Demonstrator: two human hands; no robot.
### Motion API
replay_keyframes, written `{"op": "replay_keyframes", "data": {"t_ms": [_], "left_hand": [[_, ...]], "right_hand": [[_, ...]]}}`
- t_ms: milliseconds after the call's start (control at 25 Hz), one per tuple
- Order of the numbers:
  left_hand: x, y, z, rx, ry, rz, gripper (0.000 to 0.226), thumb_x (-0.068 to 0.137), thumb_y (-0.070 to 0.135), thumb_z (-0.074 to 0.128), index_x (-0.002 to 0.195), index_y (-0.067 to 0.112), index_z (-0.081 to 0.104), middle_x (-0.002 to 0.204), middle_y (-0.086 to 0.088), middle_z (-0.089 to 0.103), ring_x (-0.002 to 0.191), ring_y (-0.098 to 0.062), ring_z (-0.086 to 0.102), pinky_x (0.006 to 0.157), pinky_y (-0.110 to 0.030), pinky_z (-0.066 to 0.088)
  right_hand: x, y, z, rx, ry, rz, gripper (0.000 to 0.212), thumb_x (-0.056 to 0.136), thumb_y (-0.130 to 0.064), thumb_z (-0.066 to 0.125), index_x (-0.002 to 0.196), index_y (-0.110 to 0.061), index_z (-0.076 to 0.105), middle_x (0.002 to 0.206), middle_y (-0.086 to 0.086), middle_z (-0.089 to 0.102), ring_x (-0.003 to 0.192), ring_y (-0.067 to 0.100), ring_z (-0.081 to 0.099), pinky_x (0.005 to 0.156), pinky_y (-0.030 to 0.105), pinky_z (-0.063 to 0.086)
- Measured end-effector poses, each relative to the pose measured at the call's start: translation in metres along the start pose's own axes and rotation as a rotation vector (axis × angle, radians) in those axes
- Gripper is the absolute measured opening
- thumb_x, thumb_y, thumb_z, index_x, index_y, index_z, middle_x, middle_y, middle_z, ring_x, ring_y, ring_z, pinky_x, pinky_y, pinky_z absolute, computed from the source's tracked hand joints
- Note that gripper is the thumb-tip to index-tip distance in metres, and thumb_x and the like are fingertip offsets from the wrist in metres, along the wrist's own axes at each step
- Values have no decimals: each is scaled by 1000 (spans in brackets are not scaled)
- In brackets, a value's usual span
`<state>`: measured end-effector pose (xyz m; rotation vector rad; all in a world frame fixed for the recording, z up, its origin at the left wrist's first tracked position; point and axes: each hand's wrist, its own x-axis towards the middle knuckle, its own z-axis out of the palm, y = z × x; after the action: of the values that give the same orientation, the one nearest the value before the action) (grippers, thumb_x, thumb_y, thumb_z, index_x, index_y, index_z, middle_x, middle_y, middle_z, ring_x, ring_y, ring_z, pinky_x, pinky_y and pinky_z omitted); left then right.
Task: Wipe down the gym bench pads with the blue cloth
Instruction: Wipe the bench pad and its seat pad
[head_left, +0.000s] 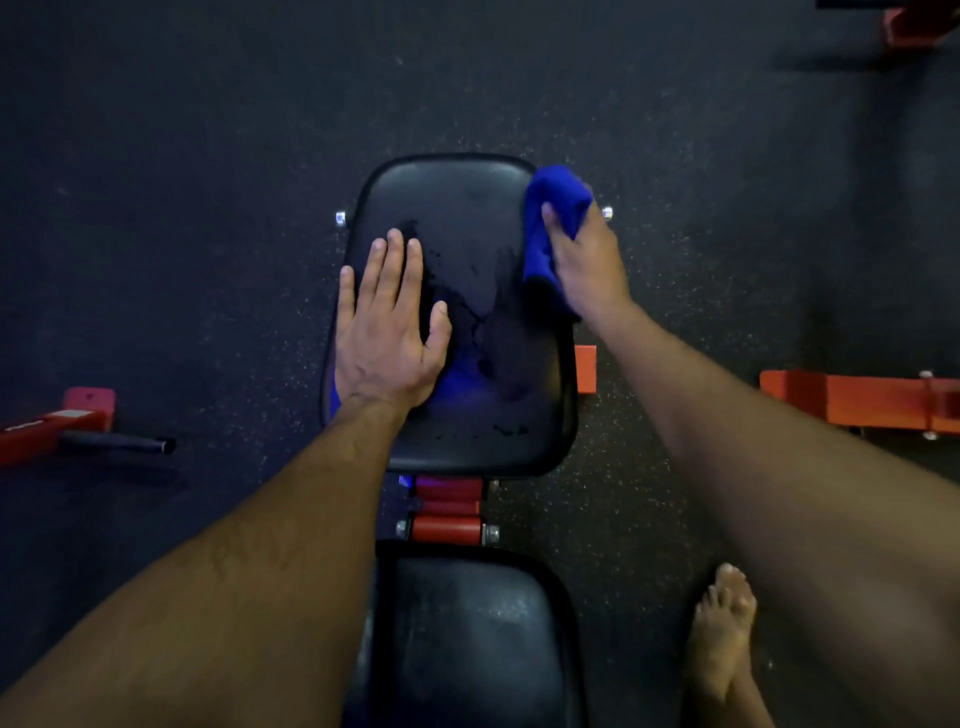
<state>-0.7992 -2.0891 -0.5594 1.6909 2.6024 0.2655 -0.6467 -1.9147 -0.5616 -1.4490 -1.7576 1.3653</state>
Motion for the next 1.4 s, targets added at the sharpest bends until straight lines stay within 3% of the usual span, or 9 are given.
{"op": "replay_keyframes", "data": {"t_ms": [280,440,560,640,800,1000,1120,1280,1400], "left_hand": [[1,2,-3,2,-33,-3,69,102,45,25,162,11,23,171,-7,15,158,-20,11,129,-49,7],[3,2,-4,-6,-38,-2,69,102,44,26,162,10,24,171,-8,16,158,-21,12,129,-49,7],[1,1,-3,6,-39,2,69,101,44,26,162,10,23,171,-8,16,158,-21,12,129,-50,8],[2,1,-3,11,-35,7,70,101,44,27,162,10,24,171,-9,16,158,-22,13,129,-50,8],[3,2,-8,-21,-17,36,71,98,41,32,160,6,30,168,-13,22,157,-25,18,129,-49,10],[3,-1,-4,-20,46,104,66,98,38,39,155,4,40,164,-15,34,153,-29,30,125,-53,24],[3,-3,-3,0,48,115,67,98,38,39,155,4,39,164,-15,32,154,-28,29,125,-53,24],[5,-4,-3,-5,26,117,66,97,36,40,155,4,40,165,-14,31,154,-27,29,124,-53,26],[6,-2,-6,-35,11,106,65,97,34,39,155,4,41,165,-13,31,154,-26,29,123,-54,28]], "right_hand": [[-124,35,-10,105,-24,95,54,100,-39,51,149,-20,40,151,1,46,140,16,42,119,42,31],[-212,55,-5,36,-29,3,58,102,-36,48,155,-22,28,162,-11,25,149,8,22,121,24,17],[-165,47,-3,57,28,37,53,102,-43,45,146,-14,44,147,-8,48,138,7,43,116,23,29],[-104,30,-6,60,-26,104,41,101,-45,48,128,-16,59,124,-3,63,112,11,60,102,29,43],[36,-12,-38,29,-96,122,29,98,-38,58,121,-22,62,107,0,70,91,8,64,83,26,49],[119,-39,-37,-259,-547,93,16,97,-42,59,92,-29,67,74,-24,69,64,-12,60,65,10,45],[129,-52,-4,-243,-626,42,22,98,-42,57,94,-23,68,82,-20,68,73,-6,60,67,12,45],[147,-110,83,-681,-911,-354,27,98,-47,55,106,-23,65,105,-2,65,94,15,59,74,22,40],[141,-132,123,-854,-952,-464,28,96,-51,54,99,-23,60,98,-2,62,88,19,55,72,29,34]]}}
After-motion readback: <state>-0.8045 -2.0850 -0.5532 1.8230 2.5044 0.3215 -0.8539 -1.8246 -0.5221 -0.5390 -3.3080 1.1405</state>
